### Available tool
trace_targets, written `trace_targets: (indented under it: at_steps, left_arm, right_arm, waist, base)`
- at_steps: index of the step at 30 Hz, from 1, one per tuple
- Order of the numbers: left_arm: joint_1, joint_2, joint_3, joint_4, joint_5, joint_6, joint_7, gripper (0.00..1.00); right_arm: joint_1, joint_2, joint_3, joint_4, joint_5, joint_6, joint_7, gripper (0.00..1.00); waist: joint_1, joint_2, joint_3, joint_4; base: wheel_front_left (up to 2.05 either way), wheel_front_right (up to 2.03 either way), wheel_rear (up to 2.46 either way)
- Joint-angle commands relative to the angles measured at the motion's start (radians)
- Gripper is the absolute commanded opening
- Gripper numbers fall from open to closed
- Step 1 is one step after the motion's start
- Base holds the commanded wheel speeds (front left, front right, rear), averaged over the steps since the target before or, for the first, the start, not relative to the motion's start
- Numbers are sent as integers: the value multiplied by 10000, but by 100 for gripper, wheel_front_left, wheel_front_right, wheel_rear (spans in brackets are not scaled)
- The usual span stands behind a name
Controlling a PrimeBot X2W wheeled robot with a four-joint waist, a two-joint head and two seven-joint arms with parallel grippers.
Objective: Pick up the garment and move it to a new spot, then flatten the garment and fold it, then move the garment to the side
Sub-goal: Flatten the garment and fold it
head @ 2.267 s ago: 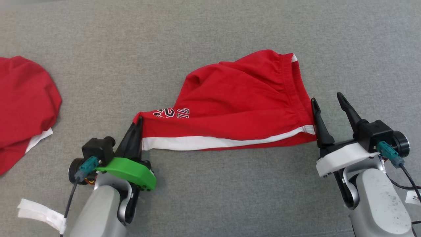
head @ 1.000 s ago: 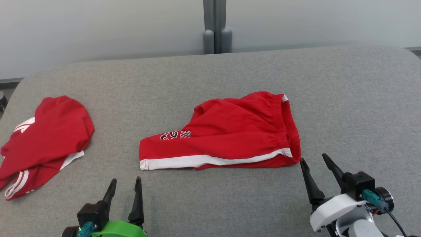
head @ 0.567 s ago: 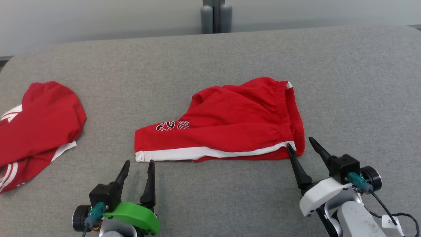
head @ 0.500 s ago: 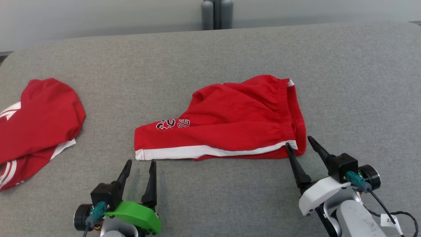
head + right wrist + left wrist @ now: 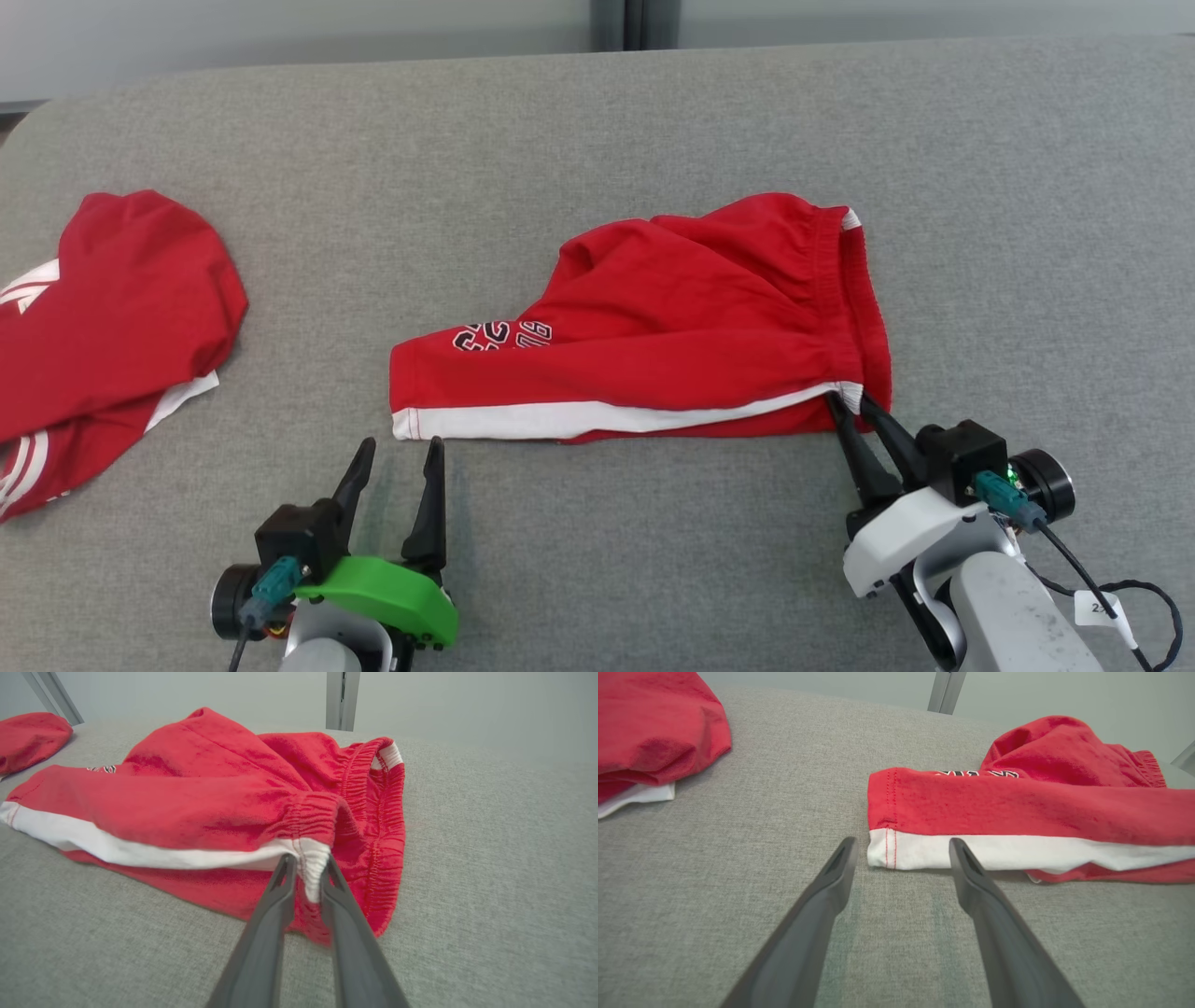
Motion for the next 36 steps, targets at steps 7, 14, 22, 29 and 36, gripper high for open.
trace_targets:
  at_steps: [7, 14, 22, 29, 36]
  left_arm:
    - [-344, 29, -85, 167, -306, -32, -1, 100]
    - [-617, 154, -228, 561, -603, -32, -1, 100]
    - [-881, 235, -126, 956, -794, -32, -1, 100]
    - [-1178, 358, -259, 1187, -1034, -32, -1, 47]
    - [-1268, 595, -902, 1387, -1560, -33, 2, 0]
  right_arm:
    - [74, -173, -21, -312, 66, -14, -46, 0]
    - [-28, -212, 93, -458, 36, -14, -46, 0]
    - [-182, -188, 257, -528, -3, -14, -46, 0]
    - [-261, -151, 322, -536, 14, -14, -46, 0]
    - [-289, -114, 323, -540, 65, -14, -46, 0]
  waist:
    - [0, 0, 142, -55]
    - [0, 0, 342, -126]
    - [0, 0, 526, -240]
    - [0, 0, 665, -281]
    - [0, 0, 602, -264]
  base:
    - [0, 0, 0]
    - [0, 0, 0]
    - [0, 0, 0]
    - [0, 0, 0]
    - [0, 0, 0]
